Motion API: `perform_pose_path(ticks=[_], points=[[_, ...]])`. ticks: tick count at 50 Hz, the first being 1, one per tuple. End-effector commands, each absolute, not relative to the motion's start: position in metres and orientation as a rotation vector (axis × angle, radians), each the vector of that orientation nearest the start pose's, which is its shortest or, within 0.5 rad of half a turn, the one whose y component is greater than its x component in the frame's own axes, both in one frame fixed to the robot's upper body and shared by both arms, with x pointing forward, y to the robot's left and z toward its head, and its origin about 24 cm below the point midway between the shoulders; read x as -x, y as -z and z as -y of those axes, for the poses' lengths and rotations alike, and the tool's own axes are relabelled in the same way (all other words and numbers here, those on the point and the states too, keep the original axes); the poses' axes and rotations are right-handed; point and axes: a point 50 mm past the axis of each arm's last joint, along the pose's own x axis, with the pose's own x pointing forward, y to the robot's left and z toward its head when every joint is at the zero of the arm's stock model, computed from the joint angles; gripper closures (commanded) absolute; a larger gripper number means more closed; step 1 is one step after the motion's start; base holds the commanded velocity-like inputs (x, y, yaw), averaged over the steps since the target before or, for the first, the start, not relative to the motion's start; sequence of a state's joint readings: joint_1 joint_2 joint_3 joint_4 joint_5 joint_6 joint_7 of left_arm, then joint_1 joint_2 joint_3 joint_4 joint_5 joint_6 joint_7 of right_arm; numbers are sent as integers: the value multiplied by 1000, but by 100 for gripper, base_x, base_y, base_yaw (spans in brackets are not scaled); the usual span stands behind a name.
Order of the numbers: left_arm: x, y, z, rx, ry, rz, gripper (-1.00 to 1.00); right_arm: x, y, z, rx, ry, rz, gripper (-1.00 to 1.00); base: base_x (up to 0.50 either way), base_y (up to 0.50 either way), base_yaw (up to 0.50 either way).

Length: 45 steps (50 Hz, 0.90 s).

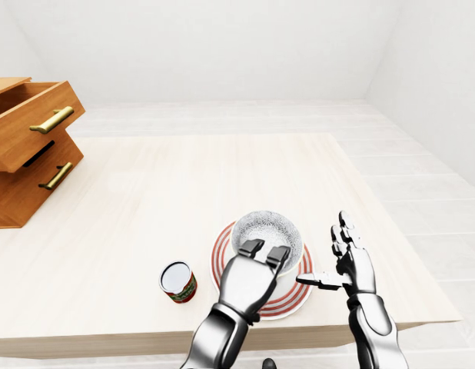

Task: Put the bowl on the plate.

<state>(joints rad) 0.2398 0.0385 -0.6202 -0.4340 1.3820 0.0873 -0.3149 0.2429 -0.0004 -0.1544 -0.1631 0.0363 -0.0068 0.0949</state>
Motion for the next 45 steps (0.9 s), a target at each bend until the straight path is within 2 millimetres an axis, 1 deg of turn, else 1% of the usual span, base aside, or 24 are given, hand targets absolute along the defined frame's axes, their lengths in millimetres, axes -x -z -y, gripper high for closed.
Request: perform_pose_path(ticks=[1, 4, 5, 7, 8, 10, 11, 14, 17, 20, 22, 24, 26, 34, 36, 38, 40, 45], points=[[-160, -99, -33, -1275, 543, 302, -58, -200, -31, 198, -2, 123, -56, -100, 0, 0, 0], [-158, -105, -36, -1283, 533, 311, -57, -200, -31, 198, -2, 123, -55, -100, 0, 0, 0], [-158, -109, -37, -1253, 529, 314, -55, -199, -31, 198, 0, 124, -55, -100, 0, 0, 0], [-158, -115, -41, -1279, 516, 319, -54, -199, -32, 198, -1, 124, -55, -100, 0, 0, 0], [-158, -120, -43, -1247, 510, 326, -52, -199, -32, 199, -1, 124, -54, -100, 0, 0, 0], [-157, -123, -43, -1234, 510, 327, -53, -199, -32, 199, -2, 125, -54, -100, 0, 0, 0], [-158, -124, -46, -1276, 497, 330, -55, -199, -32, 199, -1, 126, -54, -100, 0, 0, 0], [-161, -130, -53, -1234, 479, 324, -56, -200, -31, 199, -2, 125, -52, -100, 0, 0, 0], [-163, -131, -59, -1222, 467, 314, -65, -200, -30, 198, -4, 122, -54, -100, 0, 0, 0], [-166, -133, -66, -1227, 442, 301, -85, -199, -30, 198, -4, 123, -54, -100, 0, 0, 0], [-167, -134, -68, -1218, 432, 301, -85, -199, -30, 198, 0, 123, -54, -100, 0, 0, 0], [-169, -139, -74, -1221, 405, 299, -97, -199, -30, 199, -1, 124, -55, -100, 0, 0, 0], [-170, -140, -77, -1227, 395, 288, -100, -199, -30, 198, -4, 124, -55, -100, 0, 0, 0], [-173, -141, -88, -1151, 364, 265, -100, -199, -29, 198, -3, 124, -57, -100, 0, 0, 0], [-174, -143, -93, -1162, 351, 258, -100, -199, -29, 198, -4, 124, -56, -100, 0, 0, 0], [-174, -146, -96, -1097, 341, 266, -100, -199, -29, 198, -1, 124, -57, -100, 0, 0, 0], [-173, -147, -98, -1094, 344, 265, -100, -199, -29, 198, -3, 123, -56, -100, 0, 0, 0], [-172, -152, -107, -1013, 322, 275, -100, -198, -30, 199, -1, 125, -56, -100, 0, 0, 0]])
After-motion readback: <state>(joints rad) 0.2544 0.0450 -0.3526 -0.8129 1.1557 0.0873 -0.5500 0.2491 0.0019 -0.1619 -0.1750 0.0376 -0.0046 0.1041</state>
